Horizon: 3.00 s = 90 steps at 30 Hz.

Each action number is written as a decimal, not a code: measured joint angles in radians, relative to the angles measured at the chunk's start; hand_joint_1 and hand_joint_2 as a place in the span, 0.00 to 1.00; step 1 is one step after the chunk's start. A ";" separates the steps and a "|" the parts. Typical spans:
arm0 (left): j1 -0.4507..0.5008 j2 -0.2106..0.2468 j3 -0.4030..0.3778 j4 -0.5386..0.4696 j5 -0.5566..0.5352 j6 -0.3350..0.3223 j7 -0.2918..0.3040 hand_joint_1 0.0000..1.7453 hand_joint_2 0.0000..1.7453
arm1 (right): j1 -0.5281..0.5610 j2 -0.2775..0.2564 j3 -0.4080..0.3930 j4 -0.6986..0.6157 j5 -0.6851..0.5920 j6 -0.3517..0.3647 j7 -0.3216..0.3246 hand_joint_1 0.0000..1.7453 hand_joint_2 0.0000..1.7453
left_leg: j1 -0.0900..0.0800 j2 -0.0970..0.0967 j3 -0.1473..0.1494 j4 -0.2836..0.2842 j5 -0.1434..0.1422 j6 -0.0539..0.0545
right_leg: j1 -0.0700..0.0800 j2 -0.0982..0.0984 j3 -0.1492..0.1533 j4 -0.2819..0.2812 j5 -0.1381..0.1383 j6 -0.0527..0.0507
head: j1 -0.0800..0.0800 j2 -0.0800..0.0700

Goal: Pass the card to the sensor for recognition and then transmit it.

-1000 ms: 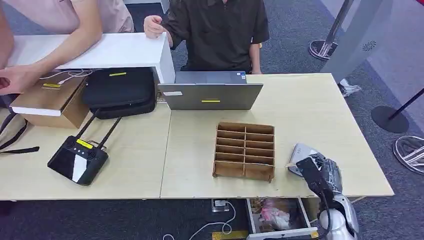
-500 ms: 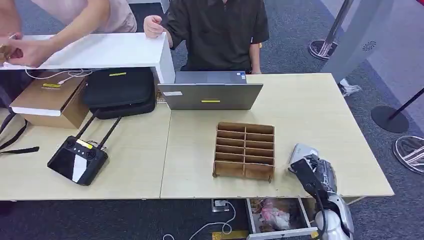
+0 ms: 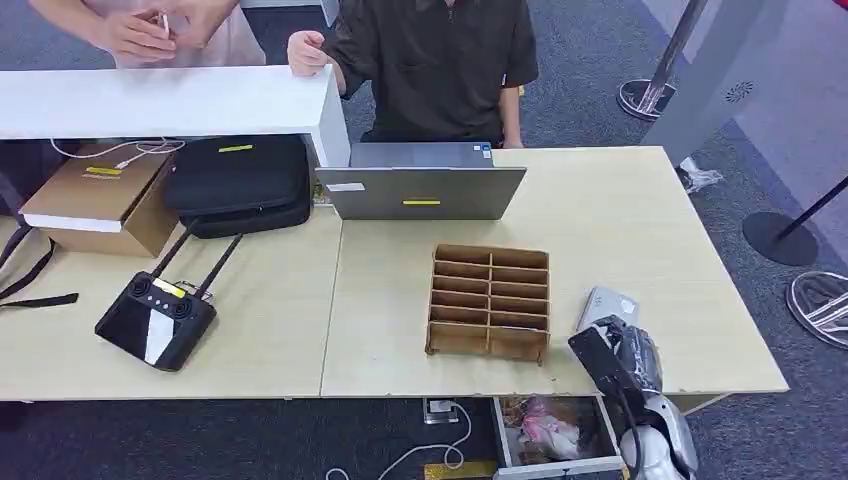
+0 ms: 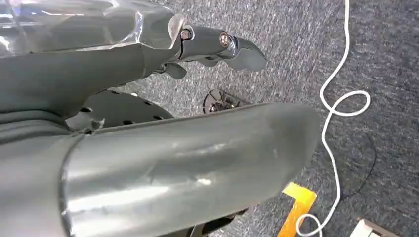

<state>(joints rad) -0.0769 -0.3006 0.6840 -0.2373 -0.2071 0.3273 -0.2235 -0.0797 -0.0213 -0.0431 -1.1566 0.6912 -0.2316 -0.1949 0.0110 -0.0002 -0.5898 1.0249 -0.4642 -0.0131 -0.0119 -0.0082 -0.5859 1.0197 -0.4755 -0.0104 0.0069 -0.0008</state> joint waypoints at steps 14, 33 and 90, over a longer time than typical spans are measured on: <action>0.007 0.010 -0.014 0.003 0.037 -0.034 0.015 0.00 0.00 | 0.036 -0.085 0.003 -0.074 -0.032 0.236 0.085 1.00 1.00 | -0.001 0.000 0.000 0.000 0.000 0.000 | -0.001 0.000 0.000 0.000 0.000 0.000 | 0.000 0.000; 0.076 0.030 -0.022 0.016 0.021 -0.040 0.019 0.00 0.00 | 0.062 -0.254 -0.063 -0.207 -0.010 0.316 0.097 1.00 1.00 | 0.000 0.001 0.000 0.000 -0.001 -0.001 | 0.000 0.000 0.000 0.001 -0.001 -0.001 | 0.000 0.000; 0.121 -0.001 -0.063 -0.089 -0.097 -0.057 0.088 0.00 0.00 | -0.034 -0.292 -0.116 -0.320 0.063 0.183 0.105 1.00 1.00 | -0.001 0.001 0.000 0.000 -0.001 -0.002 | -0.001 0.001 0.000 0.001 0.000 -0.001 | 0.000 0.000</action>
<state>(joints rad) 0.0440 -0.3014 0.6207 -0.3266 -0.3041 0.2701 -0.1350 -0.1134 -0.3136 -0.1595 -1.4763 0.7542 -0.0481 -0.0900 0.0103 0.0008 -0.5899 1.0246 -0.4654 -0.0147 -0.0126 -0.0075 -0.5858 1.0205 -0.4758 -0.0114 0.0065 -0.0008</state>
